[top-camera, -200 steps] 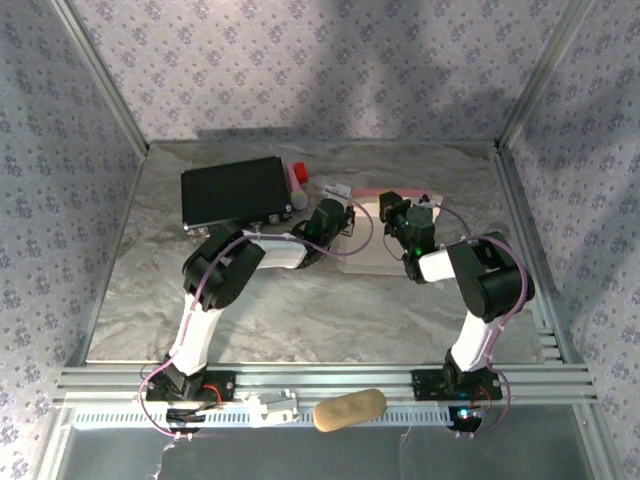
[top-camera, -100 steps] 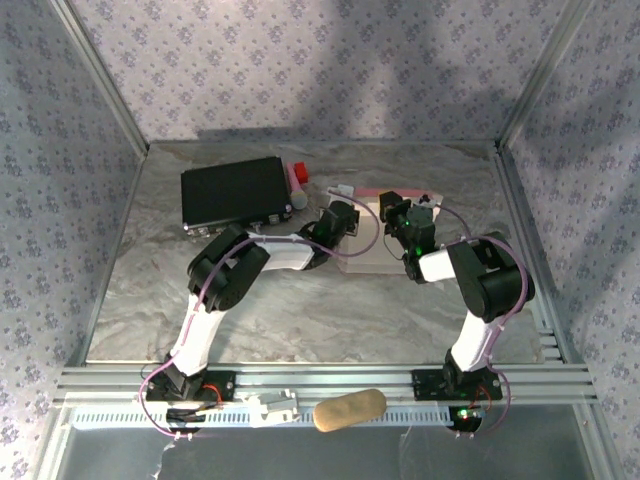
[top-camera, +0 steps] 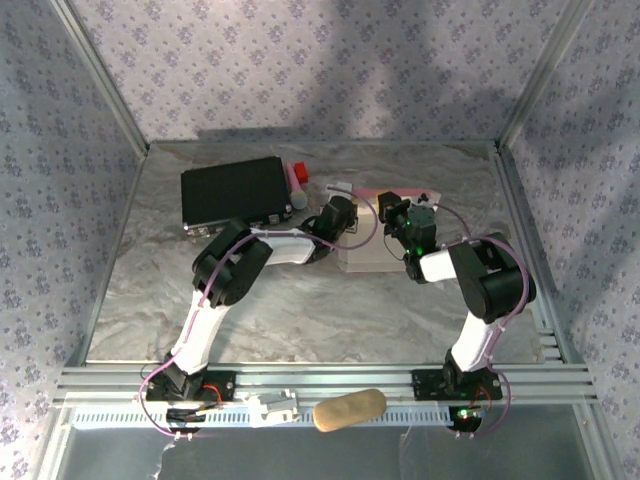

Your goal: Fold the paper box

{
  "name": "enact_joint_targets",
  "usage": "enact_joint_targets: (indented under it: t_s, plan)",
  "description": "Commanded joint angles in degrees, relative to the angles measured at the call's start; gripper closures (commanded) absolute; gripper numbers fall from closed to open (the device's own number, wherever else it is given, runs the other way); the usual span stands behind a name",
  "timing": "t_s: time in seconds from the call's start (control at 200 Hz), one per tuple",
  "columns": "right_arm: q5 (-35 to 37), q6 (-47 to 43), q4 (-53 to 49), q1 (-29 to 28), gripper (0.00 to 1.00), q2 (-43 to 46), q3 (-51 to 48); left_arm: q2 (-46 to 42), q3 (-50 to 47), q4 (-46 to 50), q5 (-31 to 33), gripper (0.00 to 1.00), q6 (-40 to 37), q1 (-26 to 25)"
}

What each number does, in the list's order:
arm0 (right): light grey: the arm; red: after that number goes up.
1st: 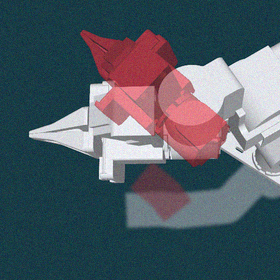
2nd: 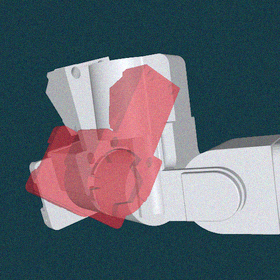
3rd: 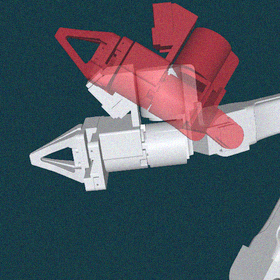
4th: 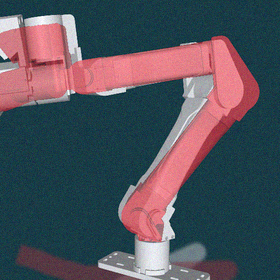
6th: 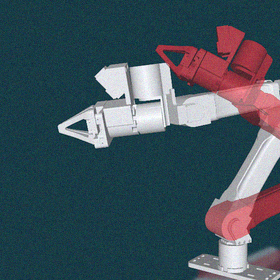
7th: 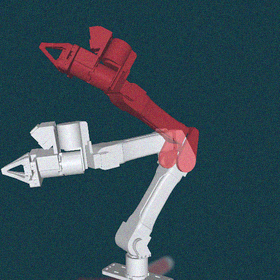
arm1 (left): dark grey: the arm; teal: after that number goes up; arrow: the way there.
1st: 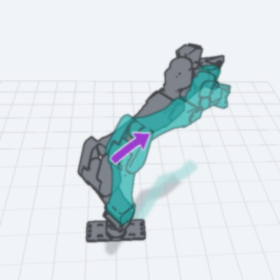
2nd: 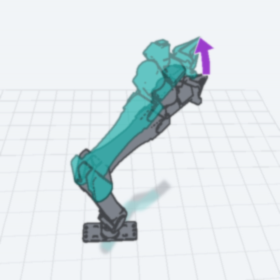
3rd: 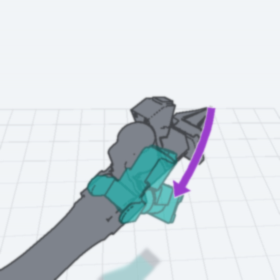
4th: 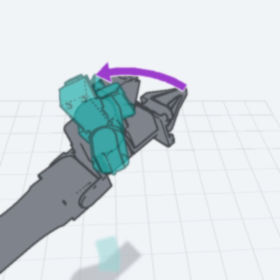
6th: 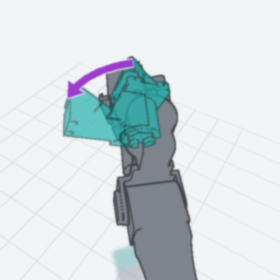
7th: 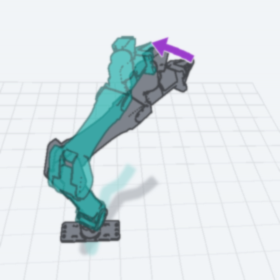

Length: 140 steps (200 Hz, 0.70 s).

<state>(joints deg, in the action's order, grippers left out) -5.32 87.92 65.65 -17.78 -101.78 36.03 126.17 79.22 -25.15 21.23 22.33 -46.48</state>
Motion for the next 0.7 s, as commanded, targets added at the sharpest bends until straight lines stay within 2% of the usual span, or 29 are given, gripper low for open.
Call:
enact_joint_targets:
  t_s: [0.0,0.145,0.48,0.615,0.695]
  plan:
    - [-4.5,0.5,-3.6,-0.9,1.00,0.6,-1.3,1.8,2.6,3.5,-2.6,0.83,1.7,0.0]
    - [-4.5,0.5,-3.9,-1.0,1.00,0.9,-1.3,0.7,0.6,1.9,-0.9,1.00,2.2,-0.2]
    - [-4.7,0.5,-7.4,-1.6,1.00,2.3,-1.0,-0.5,2.4,10.6,7.6,1.00,6.4,-1.5]
    - [-4.8,-1.0,-12.0,-1.5,0.67,6.3,-1.3,-3.4,-0.5,10.8,8.9,1.00,7.5,-1.6]
    - [-5.2,-3.5,-17.5,-1.5,0.52,11.0,-0.8,-5.7,-2.3,11.3,9.3,1.00,7.3,-1.6]
